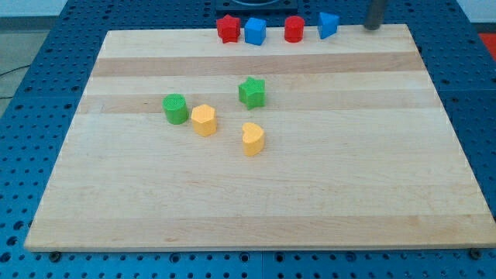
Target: Place the blue cube top right to the green circle
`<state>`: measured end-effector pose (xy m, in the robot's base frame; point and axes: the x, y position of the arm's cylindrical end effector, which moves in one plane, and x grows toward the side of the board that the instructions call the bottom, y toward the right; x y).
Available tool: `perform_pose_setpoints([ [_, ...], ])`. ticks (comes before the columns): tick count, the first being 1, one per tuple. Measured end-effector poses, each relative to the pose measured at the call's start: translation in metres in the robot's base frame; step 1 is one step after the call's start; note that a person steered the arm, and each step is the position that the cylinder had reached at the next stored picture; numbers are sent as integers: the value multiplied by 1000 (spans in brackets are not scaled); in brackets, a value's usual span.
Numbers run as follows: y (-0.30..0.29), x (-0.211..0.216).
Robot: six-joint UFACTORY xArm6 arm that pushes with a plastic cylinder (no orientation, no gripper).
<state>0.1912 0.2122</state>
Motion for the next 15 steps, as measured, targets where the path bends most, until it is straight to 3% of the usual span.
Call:
perform_pose_setpoints([
  [2, -44, 0],
  [3, -79, 19],
  [4, -93, 83],
  [5, -26, 86],
  [6, 10, 2],
  [8, -3, 0],
  [9, -117, 0],
  [11, -224, 11],
  [12, -276, 52],
  [13, -282, 78],
  [15, -295, 3],
])
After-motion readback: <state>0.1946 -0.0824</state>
